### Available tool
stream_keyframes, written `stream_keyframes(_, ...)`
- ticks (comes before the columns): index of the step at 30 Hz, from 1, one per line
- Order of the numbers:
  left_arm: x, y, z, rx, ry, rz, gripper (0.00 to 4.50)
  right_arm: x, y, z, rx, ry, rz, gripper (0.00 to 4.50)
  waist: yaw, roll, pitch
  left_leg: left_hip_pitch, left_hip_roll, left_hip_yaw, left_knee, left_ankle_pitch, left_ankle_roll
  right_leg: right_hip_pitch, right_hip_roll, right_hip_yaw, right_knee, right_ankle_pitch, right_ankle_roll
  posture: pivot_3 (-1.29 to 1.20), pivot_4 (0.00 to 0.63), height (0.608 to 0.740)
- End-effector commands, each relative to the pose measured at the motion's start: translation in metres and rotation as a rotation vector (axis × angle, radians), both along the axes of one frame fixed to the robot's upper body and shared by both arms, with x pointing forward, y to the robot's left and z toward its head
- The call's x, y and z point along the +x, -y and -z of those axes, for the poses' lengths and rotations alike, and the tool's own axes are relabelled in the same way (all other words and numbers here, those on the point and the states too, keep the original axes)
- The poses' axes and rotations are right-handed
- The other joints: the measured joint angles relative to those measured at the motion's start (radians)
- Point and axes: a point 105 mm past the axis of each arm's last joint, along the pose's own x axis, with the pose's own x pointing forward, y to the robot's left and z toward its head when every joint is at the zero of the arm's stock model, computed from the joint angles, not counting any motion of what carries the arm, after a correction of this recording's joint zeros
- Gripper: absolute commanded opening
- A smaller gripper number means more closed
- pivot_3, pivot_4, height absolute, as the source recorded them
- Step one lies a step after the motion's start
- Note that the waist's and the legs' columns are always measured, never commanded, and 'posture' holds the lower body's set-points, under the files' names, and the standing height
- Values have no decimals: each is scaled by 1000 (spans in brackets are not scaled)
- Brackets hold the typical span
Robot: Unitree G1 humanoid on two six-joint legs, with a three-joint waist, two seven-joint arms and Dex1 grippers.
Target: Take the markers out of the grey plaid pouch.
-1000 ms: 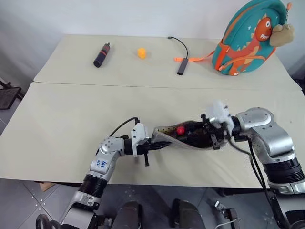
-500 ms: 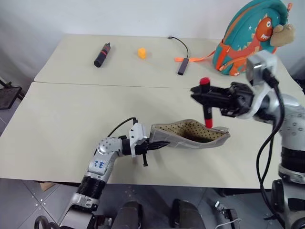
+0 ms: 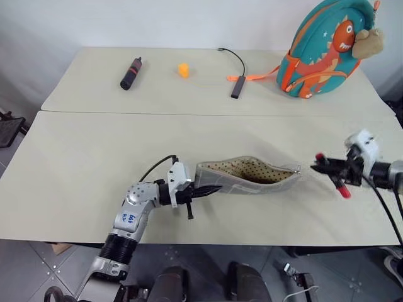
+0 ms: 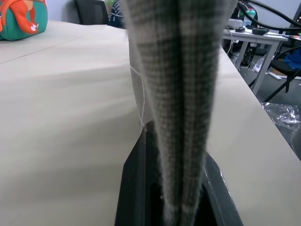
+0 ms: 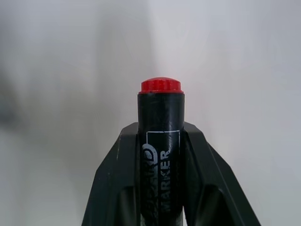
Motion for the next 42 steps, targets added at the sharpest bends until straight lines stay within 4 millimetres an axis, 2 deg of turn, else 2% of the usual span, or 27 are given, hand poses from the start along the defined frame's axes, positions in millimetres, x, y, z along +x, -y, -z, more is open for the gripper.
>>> stream_keyframes(1, -1, 3, -12, -32, 42, 14, 0, 4, 9, -4, -36, 64, 45, 1576, 2, 0, 0, 0, 0, 0, 0, 0, 0, 0, 0, 0, 0, 0, 0, 0, 150, 740)
stream_keyframes(4, -1, 3, -12, -32, 43, 16, 0, 3, 9, -5, -31, 83, 30, 2502, 3, 0, 0, 0, 0, 0, 0, 0, 0, 0, 0, 0, 0, 0, 0, 0, 150, 740)
stream_keyframes(6, -1, 4, -12, -32, 45, 17, 0, 1, 8, -14, -27, 138, -8, 3187, 6, 0, 0, 0, 0, 0, 0, 0, 0, 0, 0, 0, 0, 0, 0, 0, 150, 740)
stream_keyframes(8, -1, 4, -12, -31, 46, 17, 0, -5, 3, -32, 5, 220, -83, 3835, 9, 0, 0, 0, 0, -1, 0, 0, 0, 1, 0, 0, -1, 0, 0, 0, 150, 740)
stream_keyframes(11, 3, 3, -13, -34, 61, 2, 0, -20, -7, -88, 102, 375, -194, 3835, 7, 2, 1, 0, 0, -1, 0, 0, 0, 1, 0, 0, -2, 1, 1, 0, 150, 740)
stream_keyframes(12, 4, 3, -13, -33, 65, -1, 0, -26, -10, -98, 82, 397, -238, 3835, 7, 4, 1, 0, 0, -1, 0, 0, 0, 1, 0, 0, -2, 1, 1, 0, 150, 740)
stream_keyframes(15, 6, 4, -13, -31, 72, -1, 0, -36, -17, -111, 41, 412, -313, 3835, 8, 5, 1, 0, 0, -1, 0, 0, 0, 1, 0, -1, -2, 1, 1, 0, 150, 740)
stream_keyframes(18, 8, 6, -13, -30, 87, 1, 0, -42, -37, -125, 57, 421, -390, 3265, 7, 3, 1, 0, 0, -1, 0, 0, 0, 2, 0, -1, -2, 1, 1, 0, 150, 740)
stream_keyframes(20, 10, 8, -14, -34, 101, -3, 0, -47, -55, -128, 63, 406, -467, 2610, 6, 3, 1, 0, 0, -1, 1, 0, 0, 2, 0, 0, -2, 1, 1, 0, 150, 740)
stream_keyframes(23, 12, 12, -17, -51, 139, -8, 0, -54, -96, -127, 23, 391, -642, 1521, 4, 3, 1, 0, 0, -1, 1, 0, 0, 1, 0, 0, -2, 1, 1, 0, 150, 740)
stream_keyframes(24, 11, 13, -17, -42, 168, -3, 0, -58, -108, -125, 9, 378, -699, 1308, 4, 3, 1, 0, 0, -1, 1, 0, 0, 1, 0, 0, -2, 1, 1, 0, 150, 740)
stream_keyframes(28, 13, 15, -15, -39, 210, -21, 0, -67, -136, -119, -18, 362, -815, 33, 9, 3, 1, 0, 0, -2, 1, 0, 0, 1, 0, 0, -2, 1, 1, 0, 150, 740)
stream_keyframes(32, 11, 17, -13, -29, 266, -19, 0, -73, -155, -111, -12, 321, -872, 33, 13, 2, 1, -1, -1, -4, 2, 0, 1, 1, -1, -1, -2, 1, 1, 0, 150, 740)
stream_keyframes(37, 12, 17, -9, -33, 244, -39, 0, -80, -173, -108, 25, 336, -934, 33, 9, 2, 1, -1, -1, -4, 2, 0, 1, 1, -1, -1, -2, 2, 1, 0, 150, 740)
stream_keyframes(42, 10, 17, -9, -37, 241, -36, 0, -75, -180, -83, -93, 290, -937, 33, 7, 2, 1, -1, -1, -4, 2, 0, 1, 1, -1, -2, -2, 2, 1, 0, 150, 740)
